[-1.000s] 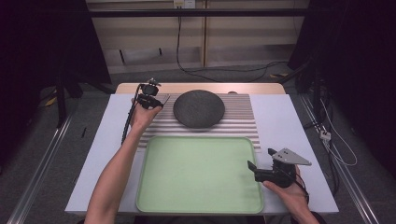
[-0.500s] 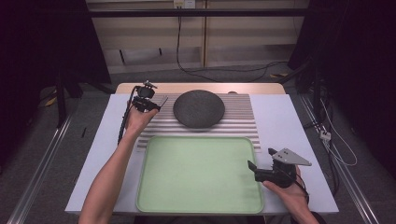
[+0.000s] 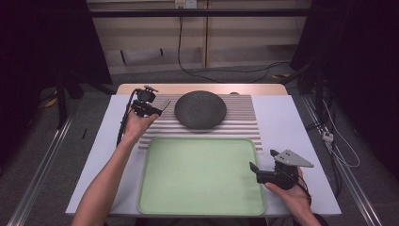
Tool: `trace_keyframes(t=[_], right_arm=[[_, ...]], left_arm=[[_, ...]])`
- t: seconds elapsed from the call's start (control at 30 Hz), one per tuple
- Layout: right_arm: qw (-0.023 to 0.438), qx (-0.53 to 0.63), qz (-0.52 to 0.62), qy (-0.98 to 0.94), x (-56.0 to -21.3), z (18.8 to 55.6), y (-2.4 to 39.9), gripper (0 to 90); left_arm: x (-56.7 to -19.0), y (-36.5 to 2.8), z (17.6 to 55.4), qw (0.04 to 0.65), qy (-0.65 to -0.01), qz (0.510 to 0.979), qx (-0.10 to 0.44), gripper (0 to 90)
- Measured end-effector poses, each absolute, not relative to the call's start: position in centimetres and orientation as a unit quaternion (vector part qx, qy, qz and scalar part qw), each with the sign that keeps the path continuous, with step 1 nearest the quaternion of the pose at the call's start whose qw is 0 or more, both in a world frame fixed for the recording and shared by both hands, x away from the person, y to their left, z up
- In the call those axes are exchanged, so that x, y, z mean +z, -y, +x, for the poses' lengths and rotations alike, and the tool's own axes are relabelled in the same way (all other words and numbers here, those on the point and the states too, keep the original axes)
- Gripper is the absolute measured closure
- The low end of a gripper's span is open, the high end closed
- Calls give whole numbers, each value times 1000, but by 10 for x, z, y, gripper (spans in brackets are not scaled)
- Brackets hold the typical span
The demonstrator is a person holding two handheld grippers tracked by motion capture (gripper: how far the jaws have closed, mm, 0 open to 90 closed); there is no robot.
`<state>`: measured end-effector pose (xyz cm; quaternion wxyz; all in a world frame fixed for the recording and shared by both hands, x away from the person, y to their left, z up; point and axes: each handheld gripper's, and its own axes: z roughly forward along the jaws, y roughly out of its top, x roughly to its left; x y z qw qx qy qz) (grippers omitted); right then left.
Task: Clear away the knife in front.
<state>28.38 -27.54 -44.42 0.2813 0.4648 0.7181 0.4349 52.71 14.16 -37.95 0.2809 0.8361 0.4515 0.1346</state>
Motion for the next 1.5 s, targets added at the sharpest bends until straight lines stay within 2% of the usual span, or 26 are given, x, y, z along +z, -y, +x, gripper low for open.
trace_keyframes(t=[0.77,1.5], right_arm=[[282,434,465,-719,-444,284,275,95],[281,433,463,-720,-444,284,274,95]], left_arm=[[-378,-138,484,281,-419,854,129,799],[-378,-115,433,280,-380,872,128,799]])
